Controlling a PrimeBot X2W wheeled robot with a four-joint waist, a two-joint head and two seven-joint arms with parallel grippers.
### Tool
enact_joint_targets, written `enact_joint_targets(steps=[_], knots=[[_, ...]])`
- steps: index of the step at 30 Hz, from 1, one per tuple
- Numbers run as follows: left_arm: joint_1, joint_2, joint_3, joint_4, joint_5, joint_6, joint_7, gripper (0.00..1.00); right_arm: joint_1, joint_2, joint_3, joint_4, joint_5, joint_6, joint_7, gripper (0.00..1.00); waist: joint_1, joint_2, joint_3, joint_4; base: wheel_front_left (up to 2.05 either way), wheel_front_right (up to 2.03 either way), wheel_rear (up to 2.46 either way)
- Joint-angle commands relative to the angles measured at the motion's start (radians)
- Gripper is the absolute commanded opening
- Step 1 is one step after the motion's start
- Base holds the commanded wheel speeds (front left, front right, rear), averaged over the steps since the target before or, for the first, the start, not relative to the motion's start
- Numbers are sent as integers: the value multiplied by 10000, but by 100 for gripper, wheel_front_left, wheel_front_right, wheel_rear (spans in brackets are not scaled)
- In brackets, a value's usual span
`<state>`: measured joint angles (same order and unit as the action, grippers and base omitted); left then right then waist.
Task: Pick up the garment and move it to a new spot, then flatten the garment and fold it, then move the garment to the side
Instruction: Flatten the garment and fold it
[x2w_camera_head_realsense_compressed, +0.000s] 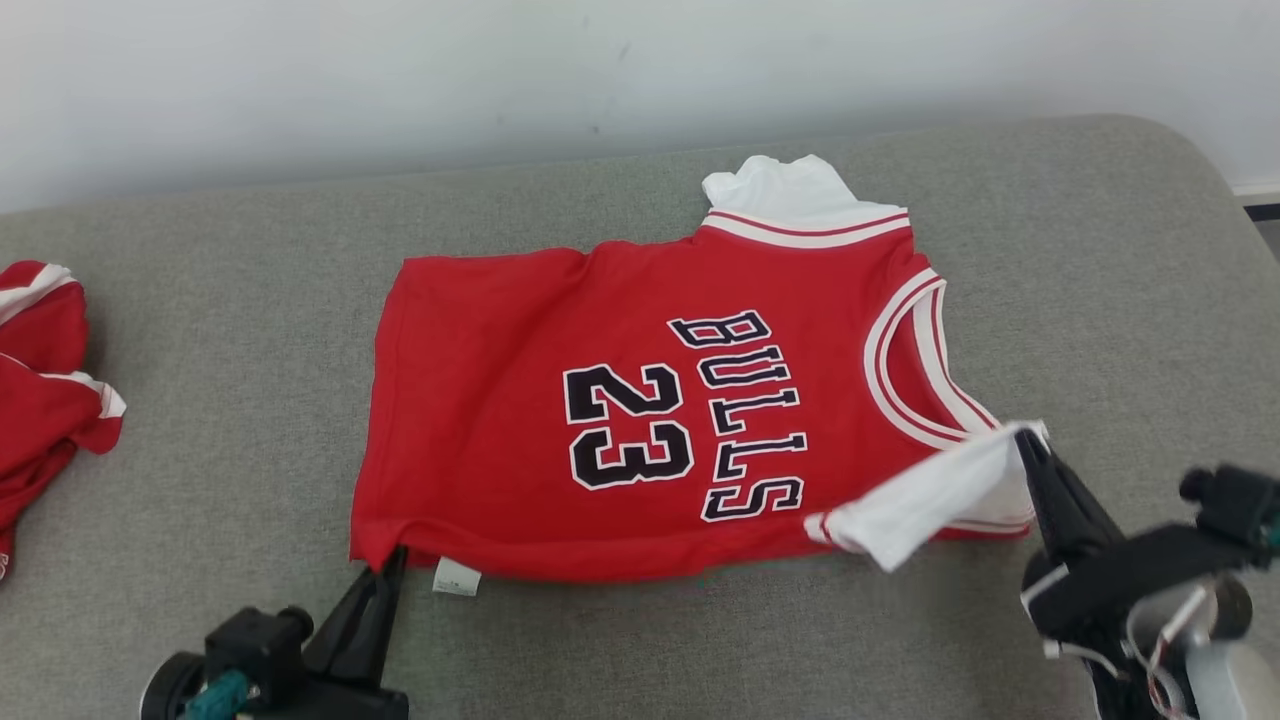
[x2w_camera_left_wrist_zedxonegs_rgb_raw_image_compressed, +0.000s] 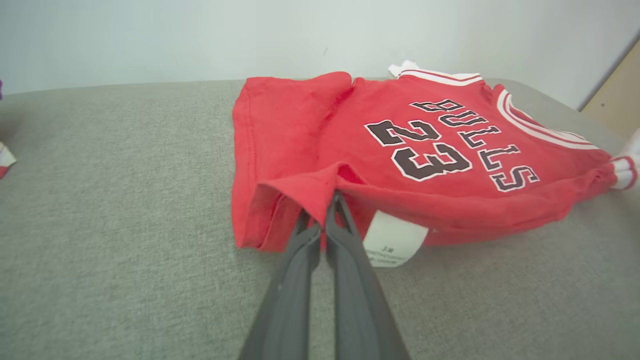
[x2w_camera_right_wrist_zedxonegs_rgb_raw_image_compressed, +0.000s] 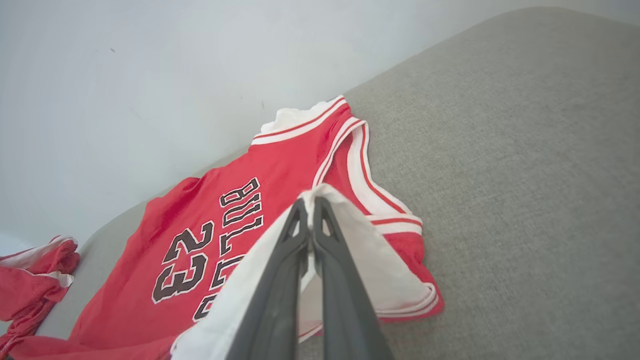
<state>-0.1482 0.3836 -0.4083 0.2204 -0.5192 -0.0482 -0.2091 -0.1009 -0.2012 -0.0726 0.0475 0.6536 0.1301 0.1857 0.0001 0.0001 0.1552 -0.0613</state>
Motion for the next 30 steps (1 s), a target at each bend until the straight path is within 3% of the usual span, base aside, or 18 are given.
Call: enact_joint_targets(steps=[1,12,22,23,24,25,26,27,30], knots=[[-339,-22,-6,167,72,-73,61,0,-558,-112,153,400,-124,16,-39,0,-1,-1,74,27,0,0,0],[-2562,-103,-566,1963,42,-652,425,0,-4373,-512,1101,4374,-405,14,-838,0,-1,-1,666,328,0,0,0],[-4072,-293,-1167,3475,-195,-821,213,0,-6302,-519,1917,7191,-388,16,-2129,0,-1,-1,1117,586,0,0,0],[-4203,-338,-1201,3624,-252,-828,156,0,-6418,-503,1981,7374,-338,16,-2276,15,-1,-1,1136,595,0,0,0],[-4203,-338,-1201,3624,-252,-828,156,0,-6418,-503,1981,7374,-338,16,-2276,15,-1,-1,1136,595,0,0,0],[-4322,-369,-1229,3752,-259,-830,81,36,-6521,-492,2071,7536,-281,14,-2390,74,-1,-1,1152,597,0,0,0],[-4396,-403,-1257,3859,-248,-804,-39,91,-6582,-468,2172,7655,-209,14,-2511,100,-1,-1,1158,591,0,0,0],[-4413,-447,-1259,3967,-274,-805,-137,100,-6599,-472,2257,7738,-130,14,-2639,100,-1,-1,1147,580,0,0,0],[-4256,-536,-1189,4153,-308,-809,-406,100,-6433,-626,2586,7841,141,16,-3086,100,-1,-1,1010,537,0,0,0]])
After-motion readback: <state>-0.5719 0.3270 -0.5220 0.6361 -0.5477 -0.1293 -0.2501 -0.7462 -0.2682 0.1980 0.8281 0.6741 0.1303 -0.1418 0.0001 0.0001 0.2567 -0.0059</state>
